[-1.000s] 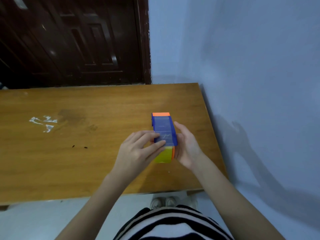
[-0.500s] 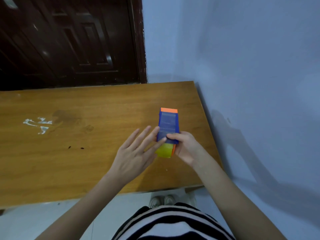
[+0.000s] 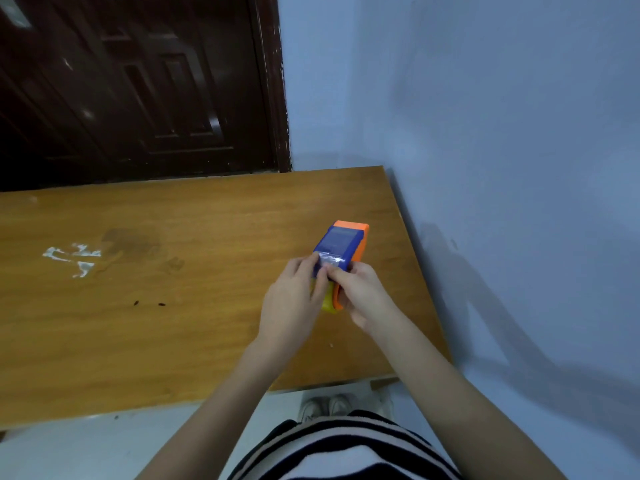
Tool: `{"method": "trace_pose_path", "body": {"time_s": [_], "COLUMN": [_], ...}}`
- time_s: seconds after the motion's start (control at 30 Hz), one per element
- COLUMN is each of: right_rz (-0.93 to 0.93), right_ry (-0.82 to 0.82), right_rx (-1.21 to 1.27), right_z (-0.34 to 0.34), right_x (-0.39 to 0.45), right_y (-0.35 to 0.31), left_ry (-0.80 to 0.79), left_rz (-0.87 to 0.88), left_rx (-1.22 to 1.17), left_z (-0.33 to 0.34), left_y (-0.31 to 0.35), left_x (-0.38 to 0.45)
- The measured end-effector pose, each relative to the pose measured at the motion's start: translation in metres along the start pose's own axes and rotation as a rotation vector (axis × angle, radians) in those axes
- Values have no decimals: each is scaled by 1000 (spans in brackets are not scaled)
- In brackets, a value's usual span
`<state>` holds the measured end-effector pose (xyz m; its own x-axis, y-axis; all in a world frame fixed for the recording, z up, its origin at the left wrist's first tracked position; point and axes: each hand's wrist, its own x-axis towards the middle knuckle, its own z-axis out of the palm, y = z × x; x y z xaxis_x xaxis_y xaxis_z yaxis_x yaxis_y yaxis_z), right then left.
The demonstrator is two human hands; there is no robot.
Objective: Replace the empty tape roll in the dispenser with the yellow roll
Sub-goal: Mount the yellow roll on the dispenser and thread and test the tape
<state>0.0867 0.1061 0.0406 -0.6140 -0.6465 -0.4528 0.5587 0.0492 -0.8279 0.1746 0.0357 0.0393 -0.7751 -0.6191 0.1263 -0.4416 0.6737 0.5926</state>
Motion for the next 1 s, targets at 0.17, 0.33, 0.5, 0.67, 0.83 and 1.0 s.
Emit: {"method": "trace_pose_path", "body": {"time_s": [0.17,0.33,0.5,0.67,0.83,1.0], "right_rz": [-27,13,118,181,-229,-121], "right_ry": [37,78,35,-5,287,513], "right_rx": [24,100,389,62,-247,-232], "right_z": [2,2,0,3,-21,-68], "right_x": [4,6,5,3,-3,19], "right_y": [-6,-11,-19,-30,-37,-13], "left_ry": [-143,-110,-47,-31,46,-54], "left_rz": [27,8,-78,-186,-411,-874], "left_rx": [127,-12,-156,-308,-674,-1253], "left_z": [18,23,34,42,37,27], "left_y": [1,0,2,-7,-15,-7], "left_x": [-3,7,18,28,37,41]}}
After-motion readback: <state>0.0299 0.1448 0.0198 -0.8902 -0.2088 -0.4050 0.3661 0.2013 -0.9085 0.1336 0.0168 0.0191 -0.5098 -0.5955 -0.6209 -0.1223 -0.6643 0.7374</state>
